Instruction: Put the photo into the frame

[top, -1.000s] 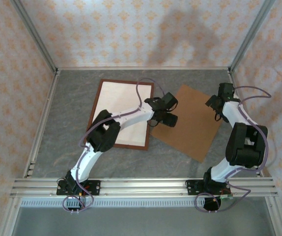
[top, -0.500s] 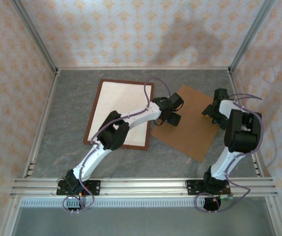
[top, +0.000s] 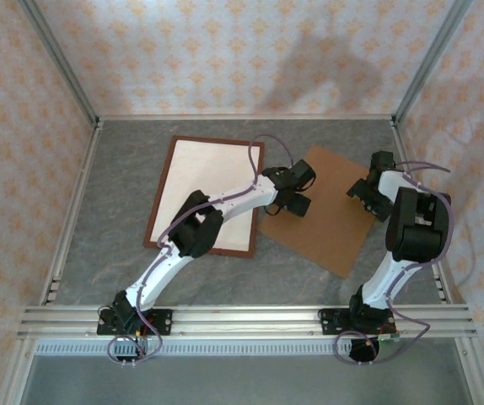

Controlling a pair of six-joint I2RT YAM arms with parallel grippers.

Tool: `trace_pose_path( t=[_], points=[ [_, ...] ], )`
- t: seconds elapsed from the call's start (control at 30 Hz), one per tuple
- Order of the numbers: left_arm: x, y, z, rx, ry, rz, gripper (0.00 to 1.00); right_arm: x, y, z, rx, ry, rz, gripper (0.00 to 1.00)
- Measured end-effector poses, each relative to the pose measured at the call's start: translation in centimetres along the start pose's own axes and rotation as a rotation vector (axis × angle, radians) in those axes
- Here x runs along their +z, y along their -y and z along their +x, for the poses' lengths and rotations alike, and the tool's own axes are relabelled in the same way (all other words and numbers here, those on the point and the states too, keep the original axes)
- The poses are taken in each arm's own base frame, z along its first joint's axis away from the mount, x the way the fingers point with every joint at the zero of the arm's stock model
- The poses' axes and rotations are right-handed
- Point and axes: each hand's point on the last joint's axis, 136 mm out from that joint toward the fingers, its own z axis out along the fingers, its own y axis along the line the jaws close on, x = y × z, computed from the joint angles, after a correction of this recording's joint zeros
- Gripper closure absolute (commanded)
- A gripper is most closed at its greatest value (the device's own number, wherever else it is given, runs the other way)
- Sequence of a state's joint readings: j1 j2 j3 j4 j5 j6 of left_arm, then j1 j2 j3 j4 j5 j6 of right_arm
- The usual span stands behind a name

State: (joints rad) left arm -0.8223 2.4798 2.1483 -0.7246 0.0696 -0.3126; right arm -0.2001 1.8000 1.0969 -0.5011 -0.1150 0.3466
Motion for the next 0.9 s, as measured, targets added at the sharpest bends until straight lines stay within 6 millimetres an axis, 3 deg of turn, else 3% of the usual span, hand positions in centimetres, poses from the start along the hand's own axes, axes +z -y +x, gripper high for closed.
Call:
trace_pose_path(
  t=[0.3, 0.6, 0.9],
  points=[
    [-0.2, -1.0, -0.3, -0.005, 0.016, -0.036, 0.17, -0.2, -0.7, -0.2, -0.004, -0.010, -0.036, 0.09],
    [-0.5, -2.5, -2.1, -0.025, 0.052, -0.063, 0.17, -0.4, -1.9, -0.4, -0.011, -0.018, -0.082, 0.10],
    [0.4, -2.6, -1.8, -0.022, 0.031, -0.079, 0.16, -0.2, -2.0, -0.4, -0.017, -0.026, -0.084, 0.10]
  ],
)
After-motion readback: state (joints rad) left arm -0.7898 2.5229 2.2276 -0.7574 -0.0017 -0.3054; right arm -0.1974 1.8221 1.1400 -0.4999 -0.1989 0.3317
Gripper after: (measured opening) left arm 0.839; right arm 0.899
